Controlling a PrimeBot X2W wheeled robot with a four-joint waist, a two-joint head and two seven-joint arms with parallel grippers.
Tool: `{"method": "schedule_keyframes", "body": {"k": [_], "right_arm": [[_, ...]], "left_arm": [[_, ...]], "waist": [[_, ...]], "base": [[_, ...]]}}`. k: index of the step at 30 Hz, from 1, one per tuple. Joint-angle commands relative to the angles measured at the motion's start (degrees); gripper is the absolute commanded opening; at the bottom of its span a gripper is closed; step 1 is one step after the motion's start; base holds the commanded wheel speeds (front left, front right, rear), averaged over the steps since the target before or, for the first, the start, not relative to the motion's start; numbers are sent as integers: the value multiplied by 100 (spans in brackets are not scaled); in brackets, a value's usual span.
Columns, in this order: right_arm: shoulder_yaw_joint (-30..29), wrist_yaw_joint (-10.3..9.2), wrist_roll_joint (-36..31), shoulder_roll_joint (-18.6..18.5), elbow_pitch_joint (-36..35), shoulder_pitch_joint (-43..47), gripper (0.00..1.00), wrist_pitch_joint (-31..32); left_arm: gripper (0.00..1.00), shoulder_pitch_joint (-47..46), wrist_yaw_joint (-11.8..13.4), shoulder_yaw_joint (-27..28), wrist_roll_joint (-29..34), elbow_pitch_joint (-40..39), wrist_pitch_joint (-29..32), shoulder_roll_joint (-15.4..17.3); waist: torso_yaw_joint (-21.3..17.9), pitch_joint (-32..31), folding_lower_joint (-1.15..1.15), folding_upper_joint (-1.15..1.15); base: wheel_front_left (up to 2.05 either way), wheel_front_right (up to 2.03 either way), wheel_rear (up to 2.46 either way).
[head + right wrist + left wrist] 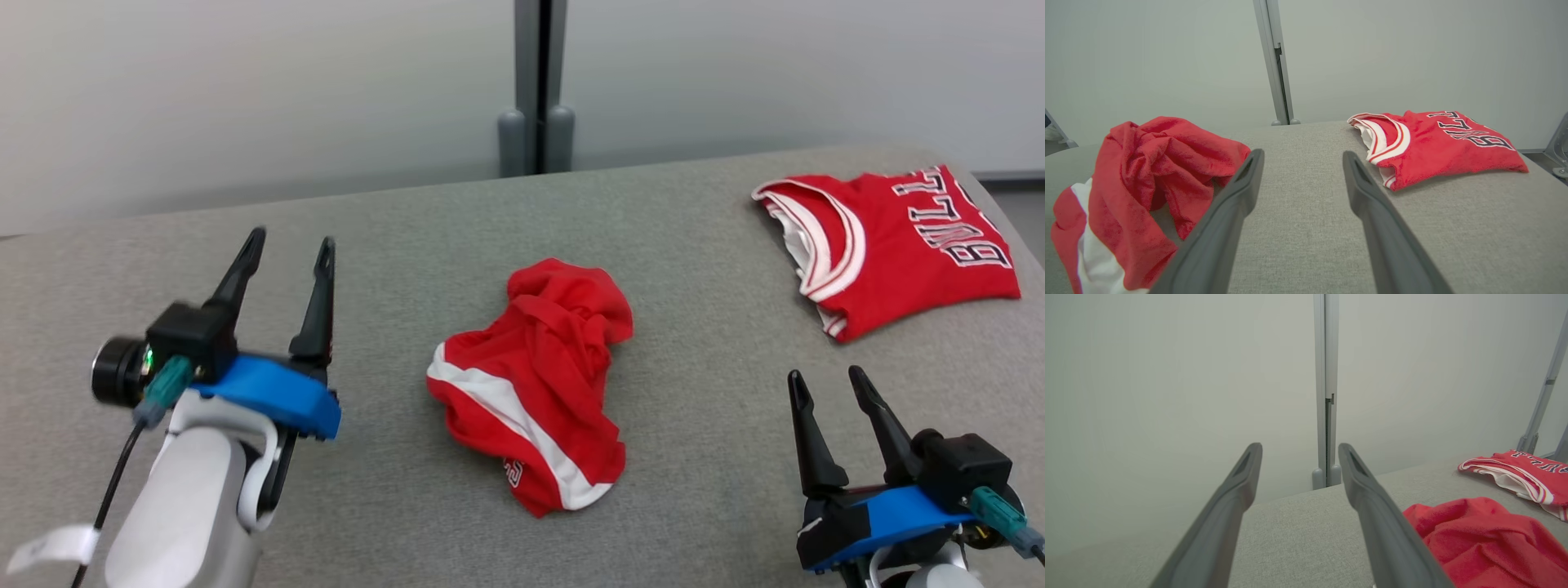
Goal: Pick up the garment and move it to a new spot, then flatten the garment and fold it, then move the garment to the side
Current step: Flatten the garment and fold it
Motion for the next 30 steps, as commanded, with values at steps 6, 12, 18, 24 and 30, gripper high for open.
{"method": "schedule_keyframes", "body": {"k": [6,12,18,24,30], "right_arm": [[-8,1,29,-8,36,-234,100,-112],[-37,1,11,-6,99,-383,100,-194],[-58,1,-7,-7,126,-480,100,-241],[-50,1,-24,-7,161,-594,100,-255],[-23,1,5,-7,204,-623,100,-279]], "left_arm": [[100,-803,-240,-389,-68,520,374,-61],[100,-1237,-333,-911,-256,1300,695,-168],[100,-1420,-333,-1647,-581,2060,951,-219],[100,-1578,-334,-2325,-1040,2636,1052,-168],[100,-1707,-335,-2700,-1323,3267,1155,-148]], "waist": [[-329,322,-1,0],[-531,561,-1,0],[-613,698,-1,0],[-649,777,-1,0],[-724,796,-1,0]], "base": [[0,0,0],[0,0,0],[0,0,0],[0,0,0],[0,0,0]]}}
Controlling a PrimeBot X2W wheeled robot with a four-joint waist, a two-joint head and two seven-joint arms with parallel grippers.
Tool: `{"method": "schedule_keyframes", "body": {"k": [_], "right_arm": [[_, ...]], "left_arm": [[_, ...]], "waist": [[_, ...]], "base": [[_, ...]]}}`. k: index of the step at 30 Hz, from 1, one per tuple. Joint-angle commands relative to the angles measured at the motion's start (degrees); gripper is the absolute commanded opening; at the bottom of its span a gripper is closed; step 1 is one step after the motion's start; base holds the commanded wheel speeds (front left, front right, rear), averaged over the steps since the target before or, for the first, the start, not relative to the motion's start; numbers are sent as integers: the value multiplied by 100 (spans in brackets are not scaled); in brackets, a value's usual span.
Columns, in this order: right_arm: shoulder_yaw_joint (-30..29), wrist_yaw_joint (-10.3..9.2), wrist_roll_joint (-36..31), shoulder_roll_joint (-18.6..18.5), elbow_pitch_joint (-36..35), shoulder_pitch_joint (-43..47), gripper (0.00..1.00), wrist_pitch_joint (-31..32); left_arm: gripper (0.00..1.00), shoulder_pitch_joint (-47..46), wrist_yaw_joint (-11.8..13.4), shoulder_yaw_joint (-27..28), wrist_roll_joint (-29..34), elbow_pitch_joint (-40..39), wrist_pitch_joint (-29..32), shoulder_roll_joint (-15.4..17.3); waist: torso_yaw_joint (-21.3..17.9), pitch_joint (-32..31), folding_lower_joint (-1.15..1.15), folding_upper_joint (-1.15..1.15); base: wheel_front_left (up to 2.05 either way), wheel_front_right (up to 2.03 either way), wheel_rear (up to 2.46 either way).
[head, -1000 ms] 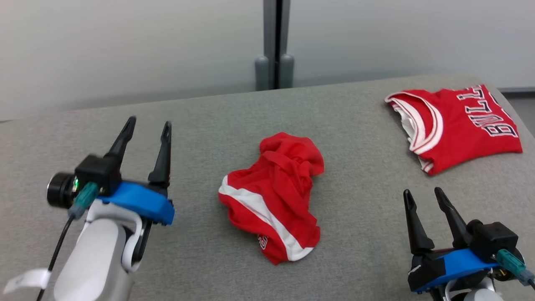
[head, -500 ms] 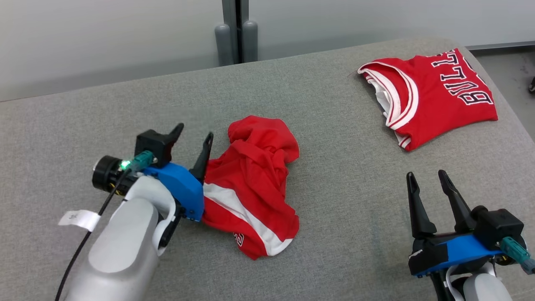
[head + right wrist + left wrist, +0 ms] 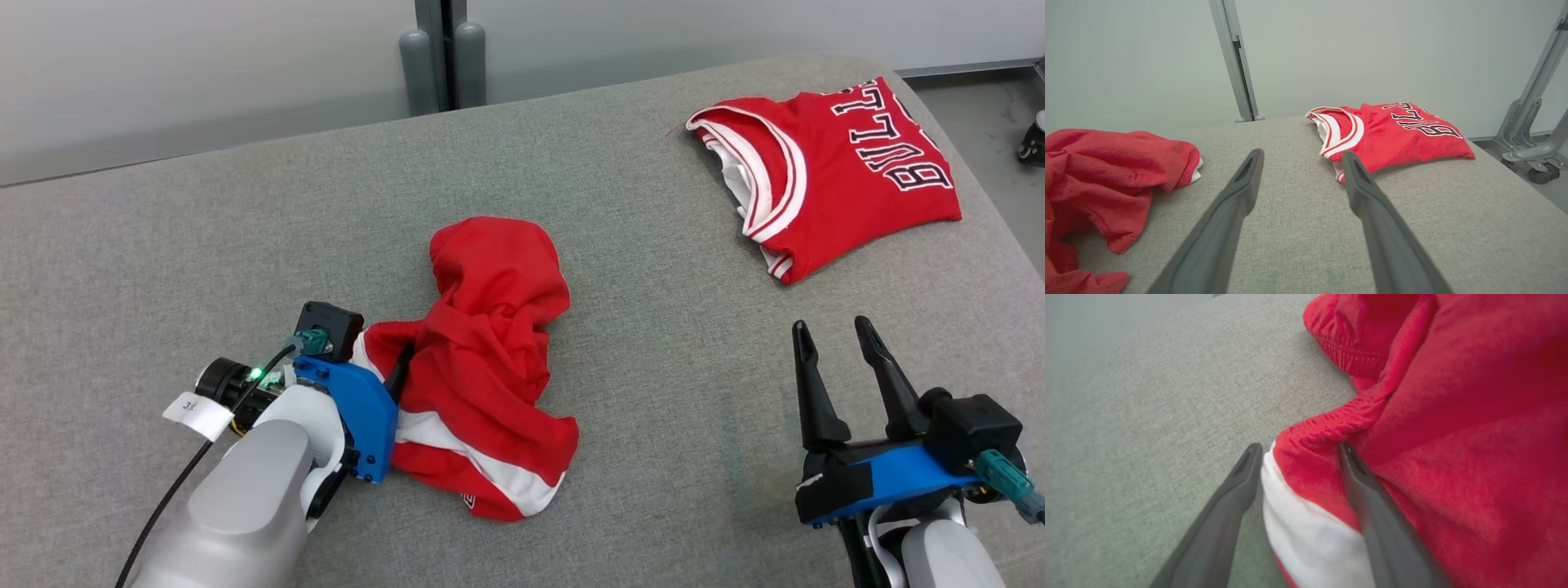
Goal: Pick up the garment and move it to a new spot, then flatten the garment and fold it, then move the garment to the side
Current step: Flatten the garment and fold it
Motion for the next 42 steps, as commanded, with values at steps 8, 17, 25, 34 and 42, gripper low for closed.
{"method": "schedule_keyframes", "body": {"k": [8,17,25,34,42], "right_arm": [[-55,1,25,-7,68,3,100,-75],[-145,1,-12,-7,76,174,100,-41],[-151,1,-48,-7,45,365,100,42],[-185,1,-25,-9,-3,514,100,114],[-145,1,-28,-8,19,590,100,158]], "left_arm": [[0,-125,-5,-371,-334,456,-142,-69],[0,-20,22,-97,-634,664,-1119,-85],[0,557,265,299,-879,547,-1523,110],[3,1880,821,1034,-923,-577,-1560,377],[100,2547,1184,1662,-403,-1954,-1561,418]], "waist": [[1,-64,-1,0],[398,-345,-1,0],[910,-644,-1,0],[1273,-798,-1,0],[1435,-991,-1,0]], "base": [[0,0,0],[0,0,0],[0,0,0],[0,0,0],[0,0,0]]}}
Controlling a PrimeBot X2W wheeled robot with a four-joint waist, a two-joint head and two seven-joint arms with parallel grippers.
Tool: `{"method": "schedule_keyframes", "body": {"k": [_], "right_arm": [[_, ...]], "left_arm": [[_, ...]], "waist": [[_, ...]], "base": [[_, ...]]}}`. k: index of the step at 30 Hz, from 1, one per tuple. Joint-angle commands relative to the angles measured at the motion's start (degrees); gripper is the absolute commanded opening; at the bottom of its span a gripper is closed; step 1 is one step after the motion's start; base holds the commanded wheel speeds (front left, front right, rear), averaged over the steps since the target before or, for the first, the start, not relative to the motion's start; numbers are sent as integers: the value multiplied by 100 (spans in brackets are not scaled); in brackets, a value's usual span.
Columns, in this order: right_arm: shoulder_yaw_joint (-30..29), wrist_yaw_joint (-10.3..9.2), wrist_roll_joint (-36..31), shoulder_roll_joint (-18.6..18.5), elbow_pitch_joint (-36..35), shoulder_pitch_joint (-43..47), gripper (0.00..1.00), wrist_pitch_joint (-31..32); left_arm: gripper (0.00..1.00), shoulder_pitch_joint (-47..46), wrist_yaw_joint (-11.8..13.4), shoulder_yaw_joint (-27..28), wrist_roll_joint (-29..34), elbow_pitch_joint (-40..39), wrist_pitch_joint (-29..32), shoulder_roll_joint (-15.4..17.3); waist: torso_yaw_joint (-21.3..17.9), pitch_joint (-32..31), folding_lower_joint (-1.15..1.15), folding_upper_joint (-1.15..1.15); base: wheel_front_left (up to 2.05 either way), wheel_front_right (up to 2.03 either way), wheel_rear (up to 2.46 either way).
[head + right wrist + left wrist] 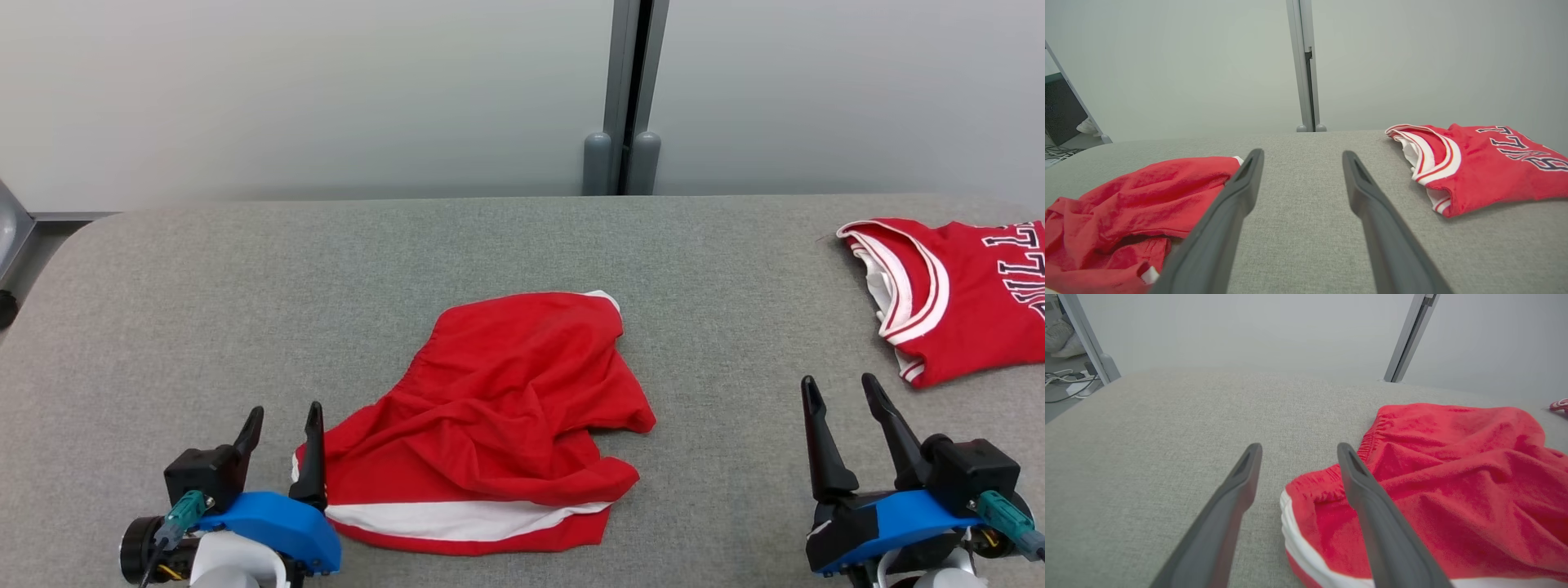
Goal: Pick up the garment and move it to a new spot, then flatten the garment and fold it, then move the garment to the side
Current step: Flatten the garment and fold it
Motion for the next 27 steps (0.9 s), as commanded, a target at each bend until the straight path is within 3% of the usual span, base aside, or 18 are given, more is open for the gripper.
{"method": "schedule_keyframes", "body": {"k": [1,11,19,27], "right_arm": [[15,1,-7,-9,-10,68,100,-5],[6,1,40,-9,23,175,100,-36],[-73,1,17,-9,27,266,100,-49],[84,1,-64,-9,50,221,100,34]], "left_arm": [[100,107,43,112,79,-177,-25,22],[100,677,101,1118,1163,-1791,-26,-108],[100,965,-64,1574,1707,-2331,-26,-233],[100,1069,-202,1761,1971,-2392,-26,-353]], "waist": [[-6,-25,1,0],[-116,-147,1,0],[-106,-162,1,0],[-35,-141,1,0]], "base": [[0,0,0],[0,0,0],[0,0,0],[0,0,0]]}}
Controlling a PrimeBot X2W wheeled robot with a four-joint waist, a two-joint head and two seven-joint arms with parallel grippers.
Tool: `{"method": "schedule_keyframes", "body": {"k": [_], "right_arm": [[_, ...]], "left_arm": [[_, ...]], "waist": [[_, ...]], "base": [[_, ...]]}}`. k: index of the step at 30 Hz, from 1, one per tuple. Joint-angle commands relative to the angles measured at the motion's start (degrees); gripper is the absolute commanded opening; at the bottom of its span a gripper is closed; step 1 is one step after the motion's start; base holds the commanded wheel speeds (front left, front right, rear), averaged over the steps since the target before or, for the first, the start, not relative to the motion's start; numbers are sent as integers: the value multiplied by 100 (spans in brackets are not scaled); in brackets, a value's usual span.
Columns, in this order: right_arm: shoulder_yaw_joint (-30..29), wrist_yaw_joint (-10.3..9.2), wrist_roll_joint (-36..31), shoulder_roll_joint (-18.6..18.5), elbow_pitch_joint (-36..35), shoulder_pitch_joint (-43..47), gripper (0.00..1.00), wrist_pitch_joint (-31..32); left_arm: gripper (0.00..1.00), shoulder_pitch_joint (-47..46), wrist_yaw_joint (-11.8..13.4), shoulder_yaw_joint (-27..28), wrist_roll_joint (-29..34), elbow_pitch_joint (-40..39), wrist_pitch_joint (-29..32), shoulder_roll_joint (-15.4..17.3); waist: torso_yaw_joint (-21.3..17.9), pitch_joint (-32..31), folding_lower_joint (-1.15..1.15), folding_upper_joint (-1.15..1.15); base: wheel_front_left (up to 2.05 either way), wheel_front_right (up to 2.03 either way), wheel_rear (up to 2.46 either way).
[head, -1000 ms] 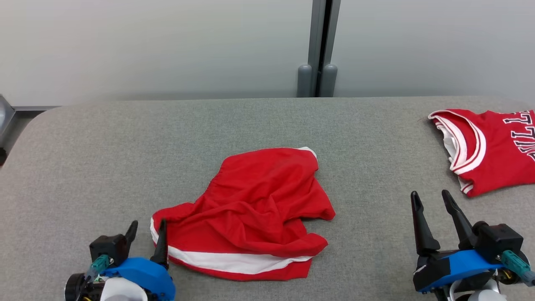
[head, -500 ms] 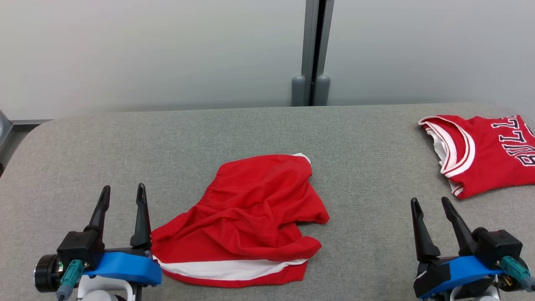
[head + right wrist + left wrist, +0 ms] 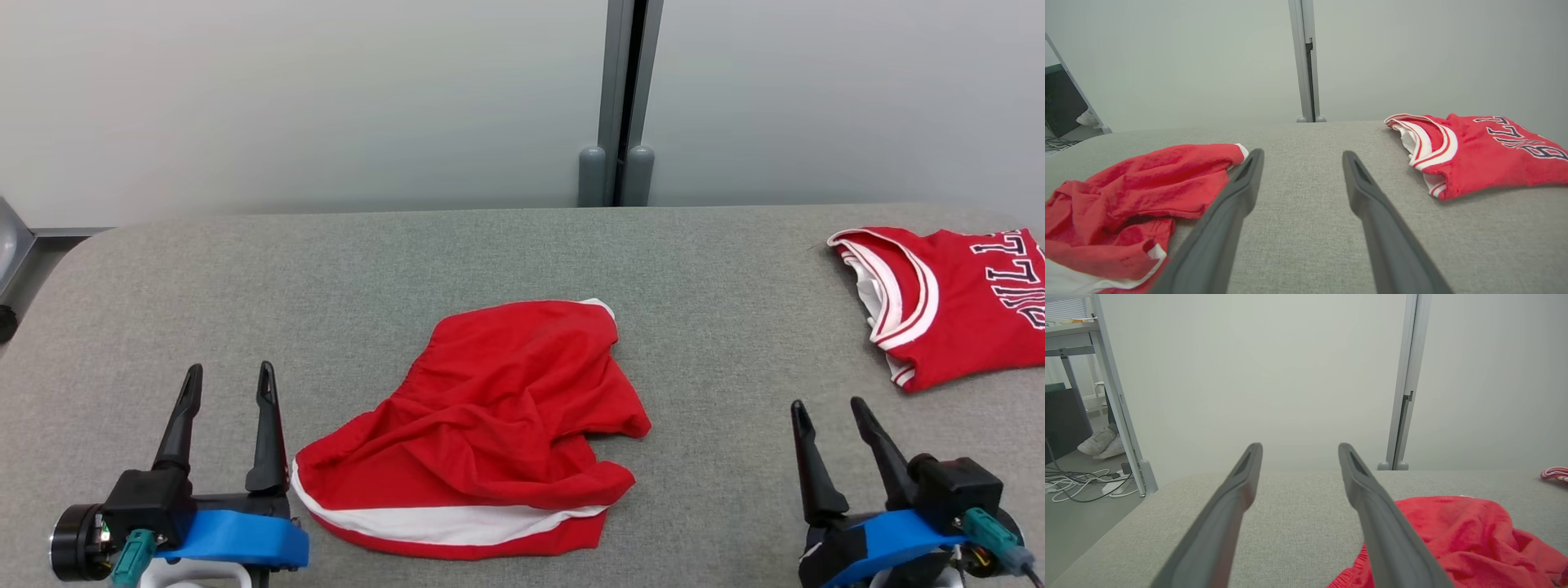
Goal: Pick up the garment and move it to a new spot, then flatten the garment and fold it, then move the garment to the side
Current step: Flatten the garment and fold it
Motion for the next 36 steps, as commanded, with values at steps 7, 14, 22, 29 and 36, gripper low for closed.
{"method": "schedule_keyframes", "body": {"k": [7,14,22,29,36], "right_arm": [[927,1,-118,-67,150,-137,100,149],[1945,1,70,-291,667,-189,100,191],[2438,1,213,-345,1466,-399,100,108],[2750,1,350,-219,2449,-903,100,-76],[2981,1,551,-106,3398,-1349,0,-266]], "left_arm": [[100,-59,-134,119,141,65,-26,-149],[100,-137,-294,208,256,161,-26,-312],[100,-202,-399,290,346,229,-26,-440],[100,-270,-516,379,433,294,-27,-546],[100,-279,-581,487,505,362,-27,-630]], "waist": [[134,83,0,0],[378,156,0,0],[605,225,0,0],[762,309,0,0],[781,300,0,0]], "base": [[0,0,0],[0,0,0],[0,0,0],[0,0,0],[0,0,0]]}}
